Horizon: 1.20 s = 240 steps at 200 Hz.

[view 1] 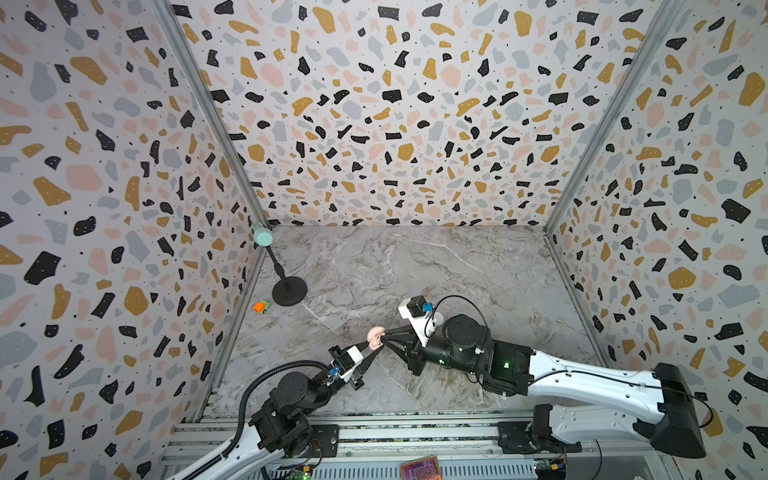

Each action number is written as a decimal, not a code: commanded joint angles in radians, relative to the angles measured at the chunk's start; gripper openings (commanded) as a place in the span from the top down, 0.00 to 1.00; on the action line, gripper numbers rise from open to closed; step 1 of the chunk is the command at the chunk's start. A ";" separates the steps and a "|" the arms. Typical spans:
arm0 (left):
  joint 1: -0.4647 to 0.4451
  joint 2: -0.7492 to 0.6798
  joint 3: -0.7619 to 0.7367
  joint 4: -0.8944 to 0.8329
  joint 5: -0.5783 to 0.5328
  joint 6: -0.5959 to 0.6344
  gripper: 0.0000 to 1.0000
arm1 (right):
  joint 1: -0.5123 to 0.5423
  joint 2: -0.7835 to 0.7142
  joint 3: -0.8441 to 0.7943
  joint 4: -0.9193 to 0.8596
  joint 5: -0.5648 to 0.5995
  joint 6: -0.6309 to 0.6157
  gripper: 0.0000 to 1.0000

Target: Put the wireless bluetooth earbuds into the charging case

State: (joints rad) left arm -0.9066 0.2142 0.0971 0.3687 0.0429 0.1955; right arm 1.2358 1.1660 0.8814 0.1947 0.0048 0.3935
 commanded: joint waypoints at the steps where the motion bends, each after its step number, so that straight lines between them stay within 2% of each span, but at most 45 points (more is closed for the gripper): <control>1: -0.008 -0.010 -0.005 0.068 -0.006 -0.011 1.00 | 0.005 -0.022 -0.009 0.007 0.025 -0.018 0.87; 46: -0.006 -0.010 -0.006 0.076 -0.015 -0.029 1.00 | 0.037 -0.014 -0.007 -0.018 0.086 -0.045 0.87; 178: -0.006 -0.008 -0.008 0.104 -0.025 -0.107 1.00 | 0.047 0.023 0.008 -0.026 0.077 -0.065 0.87; 240: -0.008 -0.010 -0.008 0.108 -0.014 -0.113 1.00 | 0.059 0.048 0.032 -0.052 0.127 -0.071 0.87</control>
State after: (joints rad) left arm -0.9104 0.2138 0.0845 0.3611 0.0086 0.0856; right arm 1.2854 1.2015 0.8772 0.1928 0.1074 0.3305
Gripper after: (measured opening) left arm 0.232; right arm 0.167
